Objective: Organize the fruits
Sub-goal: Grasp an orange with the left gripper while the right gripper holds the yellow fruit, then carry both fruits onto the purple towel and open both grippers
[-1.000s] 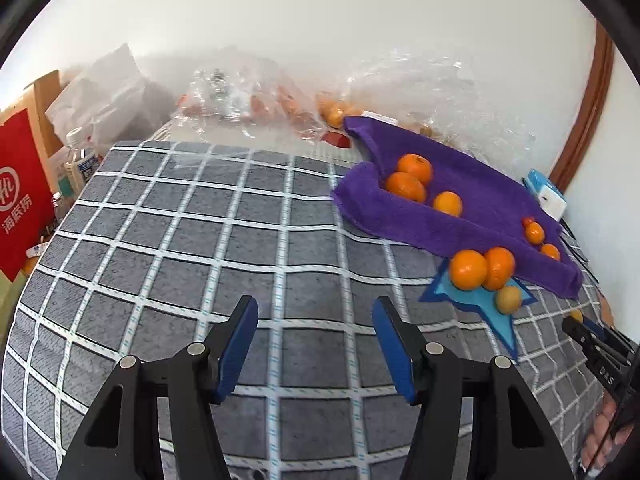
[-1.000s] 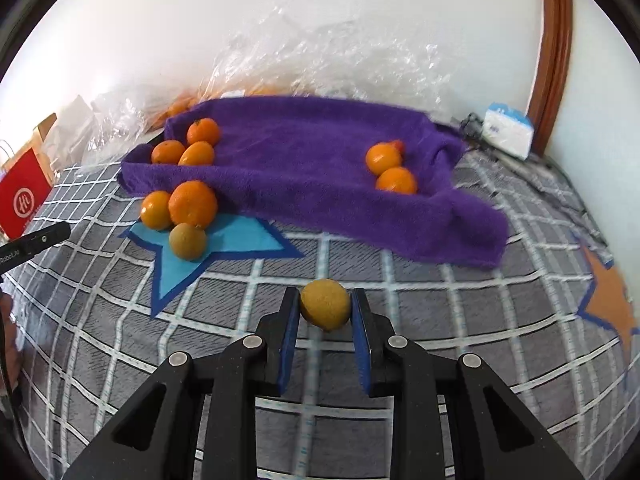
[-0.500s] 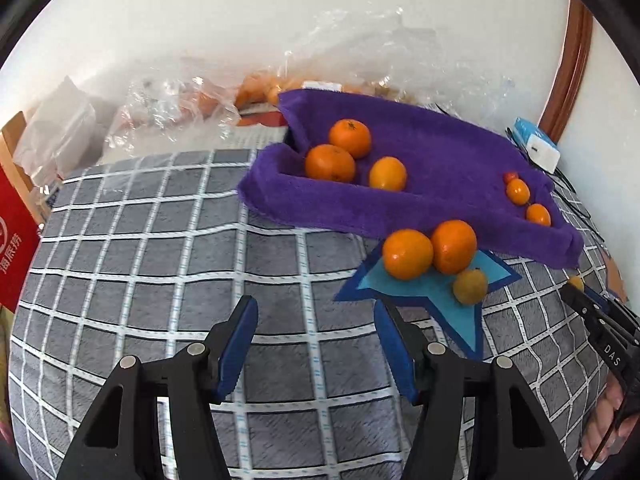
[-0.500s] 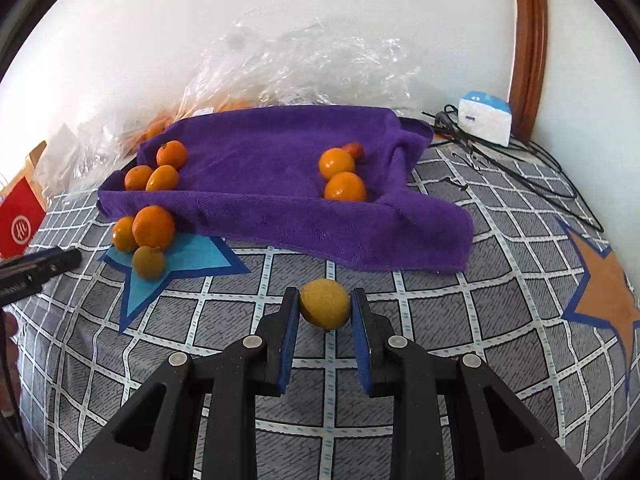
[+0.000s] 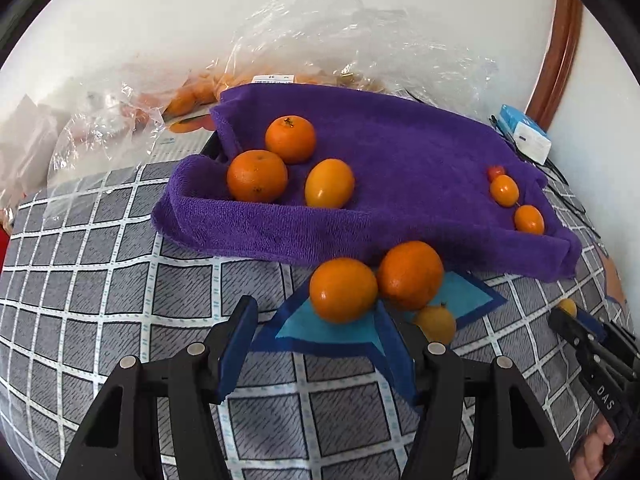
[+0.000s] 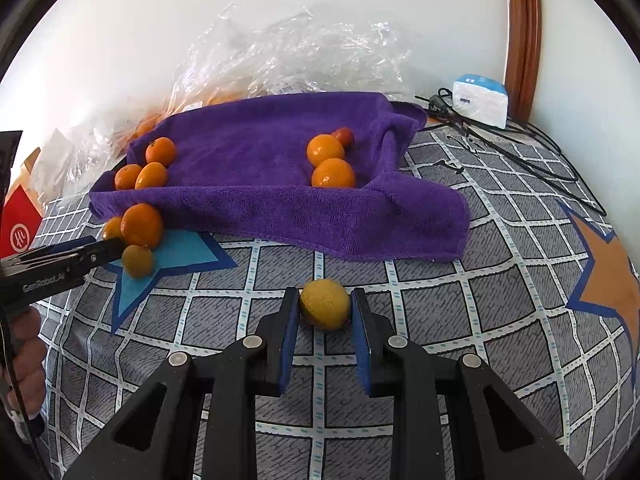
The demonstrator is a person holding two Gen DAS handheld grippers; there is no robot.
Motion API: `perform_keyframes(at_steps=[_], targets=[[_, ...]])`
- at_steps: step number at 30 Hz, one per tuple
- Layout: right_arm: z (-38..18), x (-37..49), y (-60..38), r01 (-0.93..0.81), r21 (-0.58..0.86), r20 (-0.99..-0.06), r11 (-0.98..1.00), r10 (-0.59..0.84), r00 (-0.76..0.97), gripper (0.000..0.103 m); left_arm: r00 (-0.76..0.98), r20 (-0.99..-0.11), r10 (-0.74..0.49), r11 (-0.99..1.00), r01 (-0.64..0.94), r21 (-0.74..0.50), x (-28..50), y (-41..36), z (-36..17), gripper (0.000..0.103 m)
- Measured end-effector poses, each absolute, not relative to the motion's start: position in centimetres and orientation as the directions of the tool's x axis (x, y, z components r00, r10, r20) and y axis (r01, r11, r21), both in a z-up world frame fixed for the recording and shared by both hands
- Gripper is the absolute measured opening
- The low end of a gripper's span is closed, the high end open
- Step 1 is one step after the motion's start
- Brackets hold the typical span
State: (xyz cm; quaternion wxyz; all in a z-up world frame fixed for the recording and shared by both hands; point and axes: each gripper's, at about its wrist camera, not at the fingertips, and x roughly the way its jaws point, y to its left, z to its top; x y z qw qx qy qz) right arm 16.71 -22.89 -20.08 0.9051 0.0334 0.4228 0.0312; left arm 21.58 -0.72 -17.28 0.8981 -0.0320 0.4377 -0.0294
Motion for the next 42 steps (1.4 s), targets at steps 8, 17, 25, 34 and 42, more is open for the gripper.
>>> perform_keyframes(at_steps=[8, 17, 25, 34, 42], targets=[[-20.3, 17.0, -22.7, -0.046, 0.092, -0.771, 0.995, 0.1, 0.629, 0.026, 0.629, -0.773, -0.084, 0.994, -0.005, -0.113, 22.8, -1.1, -17.6, 0.044], [-20.2, 16.9, -23.0, -0.04, 0.102, -0.768, 0.994, 0.104, 0.632, 0.026, 0.625, -0.776, -0.081, 0.993, -0.016, -0.117, 21.8, -0.5, -16.8, 0.032], [-20.1, 16.7, -22.8, -0.03, 0.095, -0.761, 0.995, 0.092, 0.642, 0.026, 0.64, -0.765, -0.068, 0.988, -0.061, -0.138, 18.8, 1.9, -16.2, 0.032], [-19.8, 16.4, -22.8, -0.031, 0.105, -0.749, 0.994, 0.1, 0.655, 0.026, 0.661, -0.749, -0.054, 0.987, -0.078, -0.14, 15.9, 3.6, -15.1, 0.032], [-19.7, 16.3, -22.9, -0.005, 0.102, -0.756, 0.995, 0.081, 0.649, 0.026, 0.681, -0.73, -0.058, 0.979, -0.104, -0.175, 14.4, 5.1, -13.0, 0.032]])
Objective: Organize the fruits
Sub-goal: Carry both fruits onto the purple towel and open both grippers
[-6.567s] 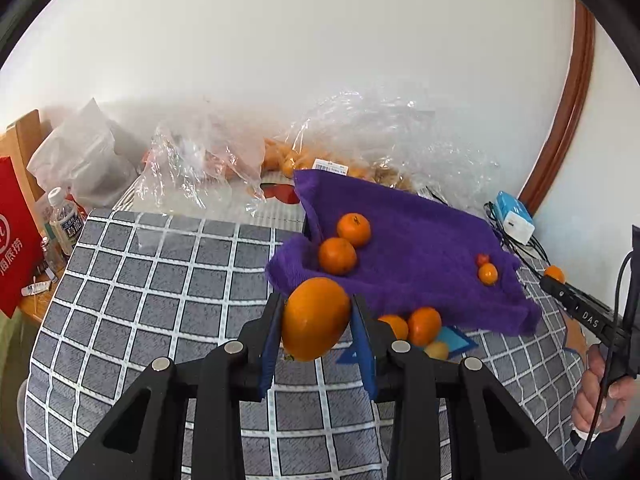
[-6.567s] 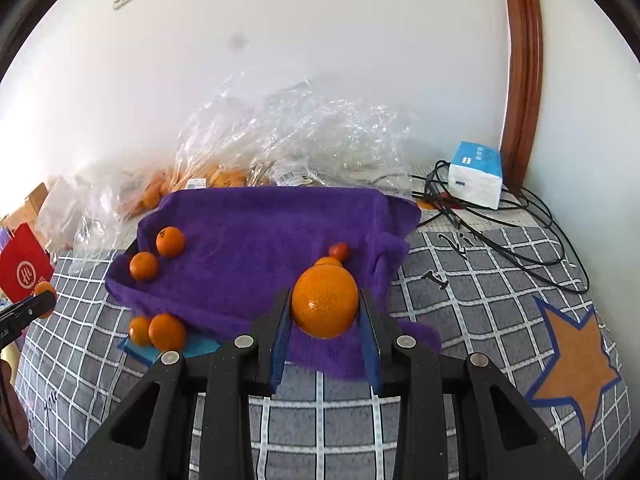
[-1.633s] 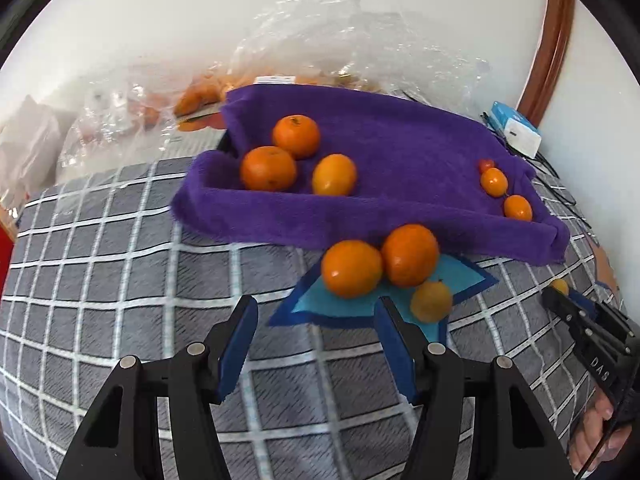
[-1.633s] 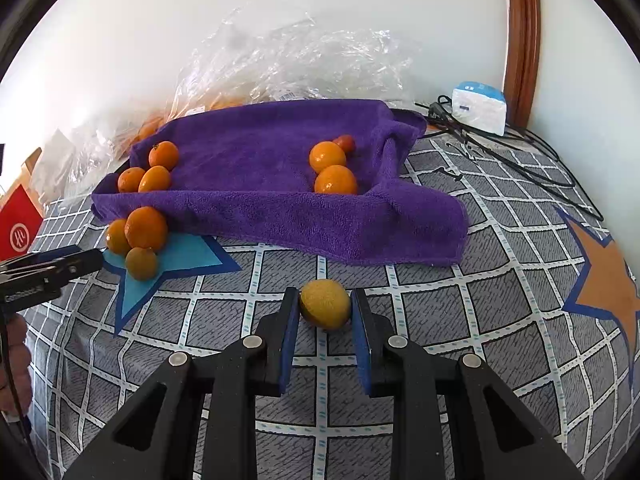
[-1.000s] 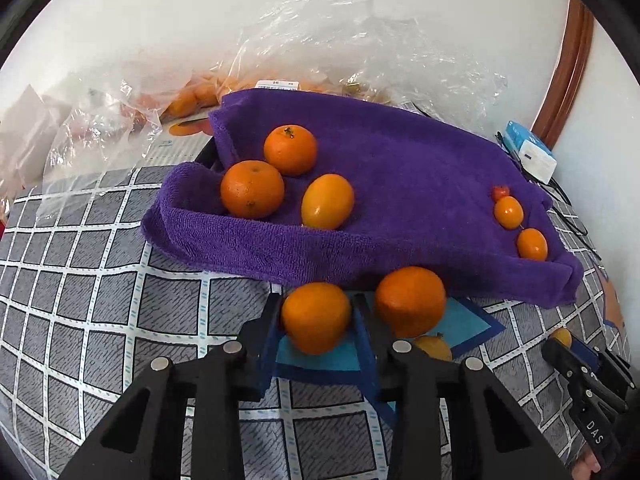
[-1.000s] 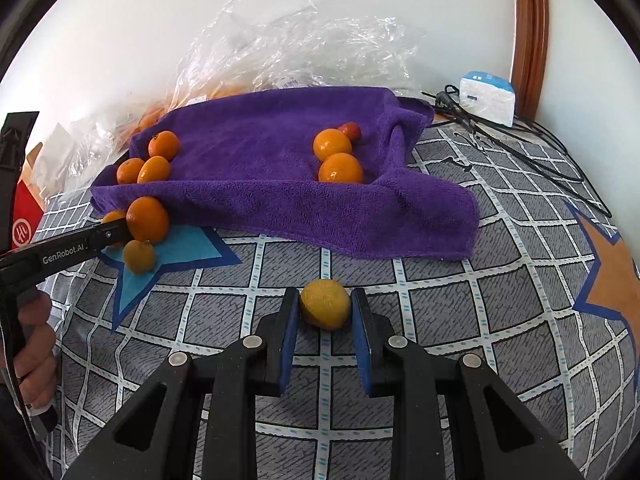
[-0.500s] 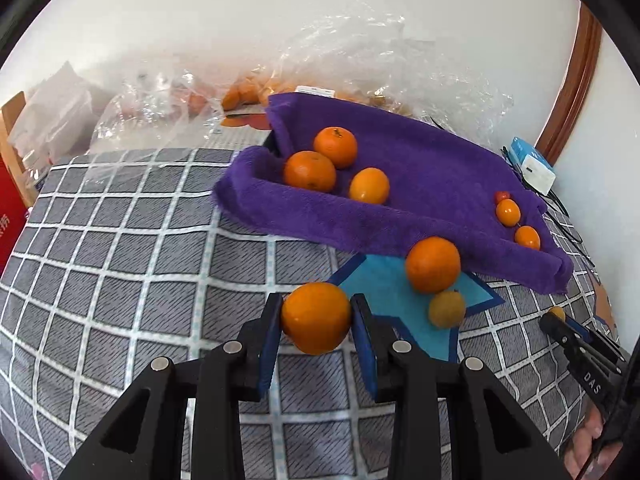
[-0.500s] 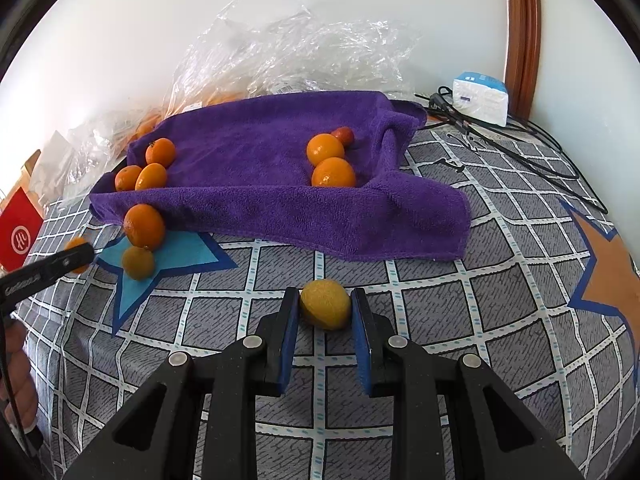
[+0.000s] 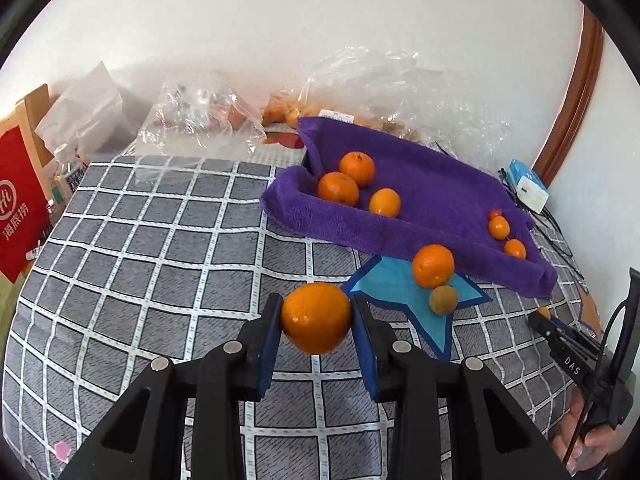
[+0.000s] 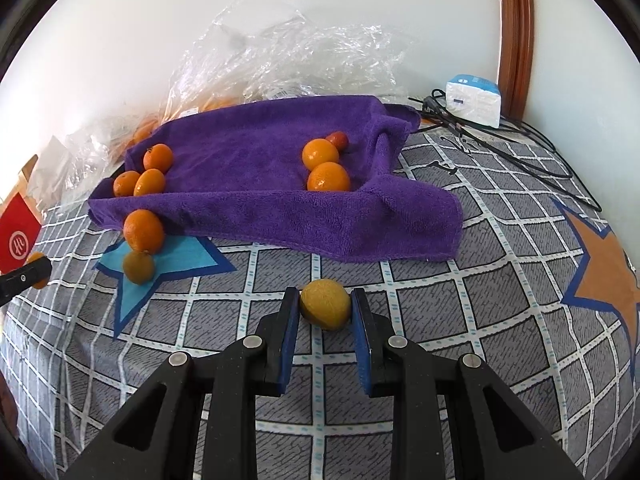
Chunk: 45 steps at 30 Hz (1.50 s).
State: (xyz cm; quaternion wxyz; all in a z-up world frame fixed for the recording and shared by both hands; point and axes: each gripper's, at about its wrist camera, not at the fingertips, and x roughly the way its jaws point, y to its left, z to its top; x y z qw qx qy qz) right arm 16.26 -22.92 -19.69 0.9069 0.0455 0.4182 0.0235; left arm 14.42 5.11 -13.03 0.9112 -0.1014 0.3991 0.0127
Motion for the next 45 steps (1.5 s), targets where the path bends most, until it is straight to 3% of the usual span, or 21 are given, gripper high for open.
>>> perform_keyframes(at_steps=[24, 45], targets=[[-10.0, 16.2, -21.3, 0.003, 0.063, -0.681, 0.998, 0.04, 0.732, 0.026, 0.745, -0.662, -0.088, 0.963, -0.106, -0.247, 15.9, 7.9, -6.3, 0.032], [-9.6, 27.4, -23.9, 0.02, 0.057, -0.677, 0.998, 0.023, 0.735, 0.026, 0.731, -0.672, -0.117, 0.96, -0.09, -0.265, 27.2, 7.2, -6.4, 0.032]])
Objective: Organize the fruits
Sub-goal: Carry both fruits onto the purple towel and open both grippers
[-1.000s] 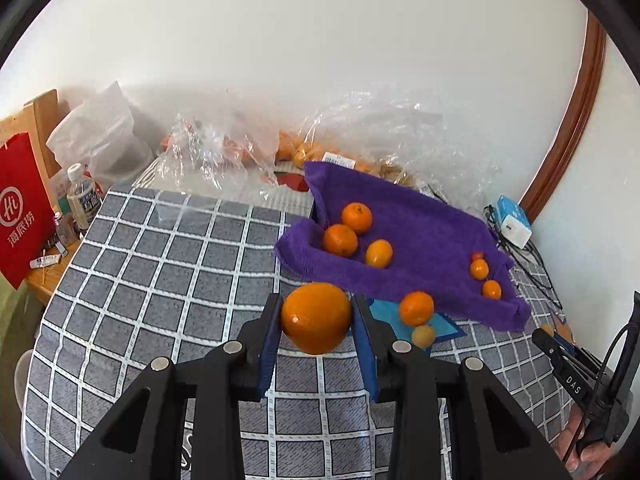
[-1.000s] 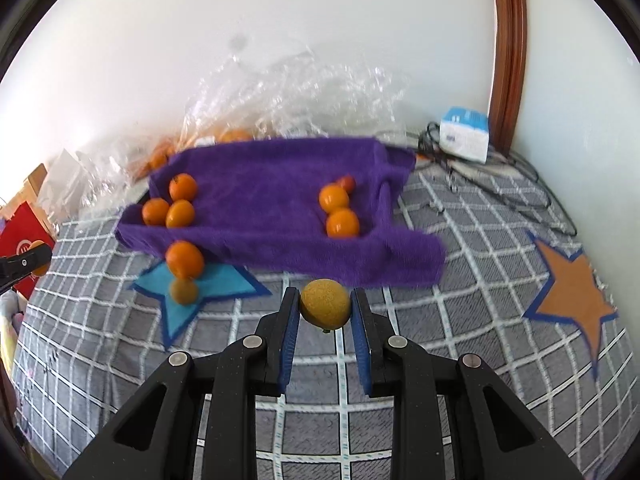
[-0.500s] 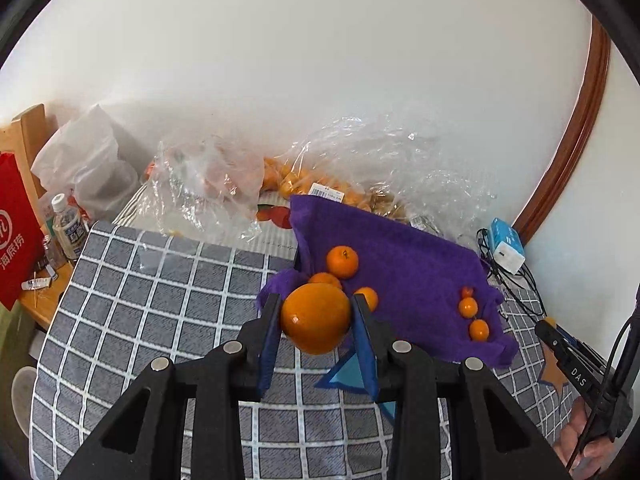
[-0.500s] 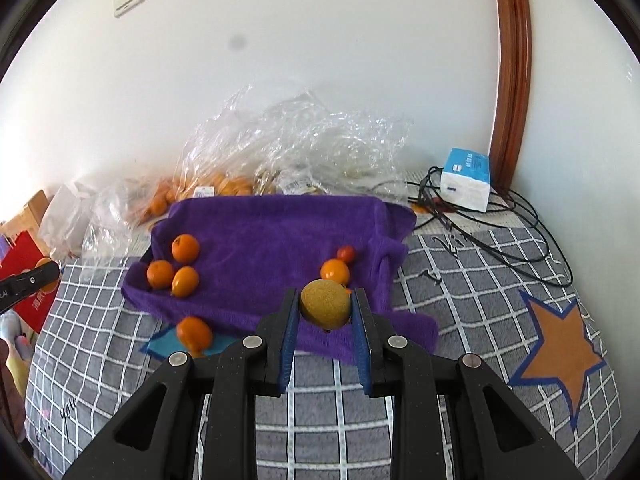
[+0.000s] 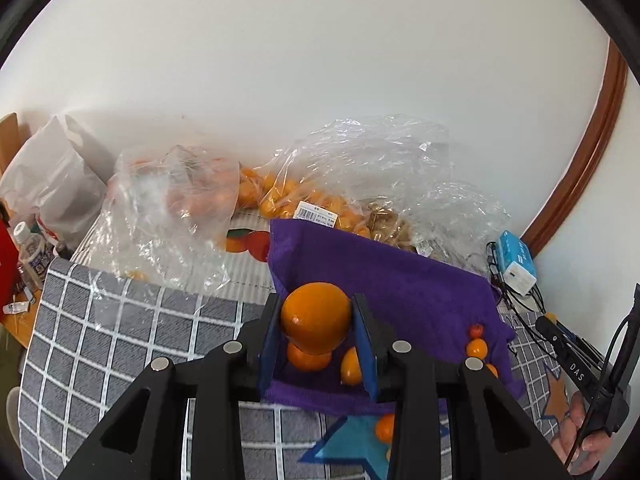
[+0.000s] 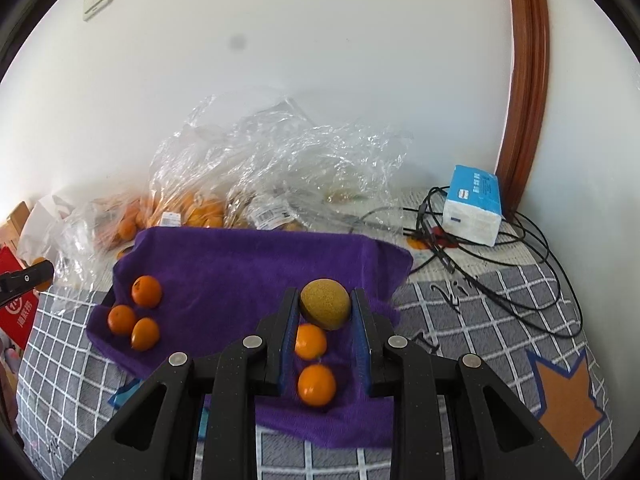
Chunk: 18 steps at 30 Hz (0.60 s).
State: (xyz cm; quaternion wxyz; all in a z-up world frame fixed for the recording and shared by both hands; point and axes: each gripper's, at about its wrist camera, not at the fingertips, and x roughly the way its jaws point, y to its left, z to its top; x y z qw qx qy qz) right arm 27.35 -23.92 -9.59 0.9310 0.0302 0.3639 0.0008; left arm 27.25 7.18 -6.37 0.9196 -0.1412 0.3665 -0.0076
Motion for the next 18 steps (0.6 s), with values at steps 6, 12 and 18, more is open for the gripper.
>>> perform_keyframes(at_steps=[6, 12, 18], targets=[[-11.3, 31.6, -24.6, 0.026, 0.06, -0.696, 0.998, 0.023, 0.718, 0.026, 0.71, -0.695, -0.115, 0.959, -0.102, -0.263, 31.4, 7.1, -8.0, 0.032], [-13.5, 35.4, -24.8, 0.022, 0.097, -0.73, 0.995, 0.056, 0.681, 0.026, 0.681, -0.723, -0.121, 0.961, -0.104, -0.258, 35.5, 6.4, -10.0, 0.032], [-16.3, 37.9, -24.3, 0.023, 0.092, -0.78, 0.995, 0.057, 0.624, 0.026, 0.64, -0.757, -0.132, 0.959, -0.111, -0.261, 38.6, 5.7, -12.3, 0.032]])
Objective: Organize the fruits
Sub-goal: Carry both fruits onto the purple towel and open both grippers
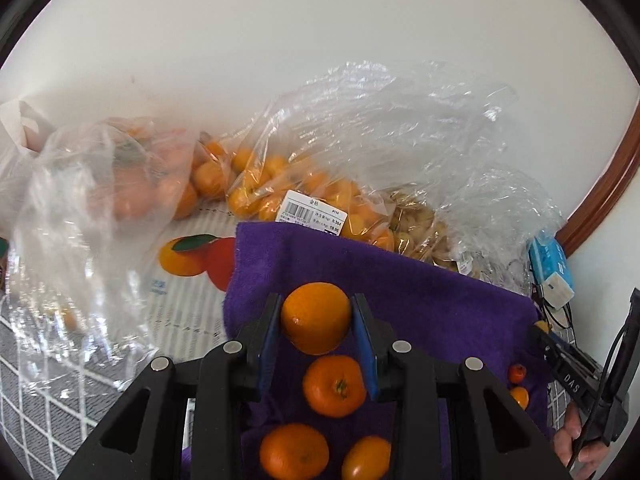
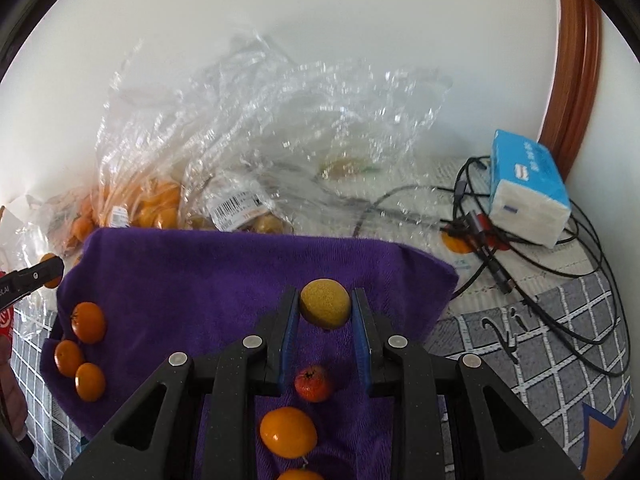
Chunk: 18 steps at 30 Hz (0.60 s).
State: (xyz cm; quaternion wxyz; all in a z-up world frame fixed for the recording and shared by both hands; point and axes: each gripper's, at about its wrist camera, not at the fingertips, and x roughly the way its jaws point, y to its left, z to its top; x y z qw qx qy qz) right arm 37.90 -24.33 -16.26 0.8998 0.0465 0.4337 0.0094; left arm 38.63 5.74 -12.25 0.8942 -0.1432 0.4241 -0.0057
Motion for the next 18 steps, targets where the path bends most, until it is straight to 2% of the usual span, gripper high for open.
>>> perform_keyframes(at_steps=[12, 18], targets=[[-19.3, 40.1, -24.1, 0.041, 0.03, -0.878, 0.999, 0.007, 0.479, 0.026, 0.547, -0.83, -0.109, 0.976, -0.099, -0.193, 41.7, 4.2, -15.9, 0.032], [-19.5, 40.1, -23.9, 0.026, 0.009, -0.877, 1.0, -0.005, 0.48, 0.027, 0.527, -0.845, -0.093, 0.981, -0.096, -0.168, 41.8, 3.7, -16.4, 0.032]])
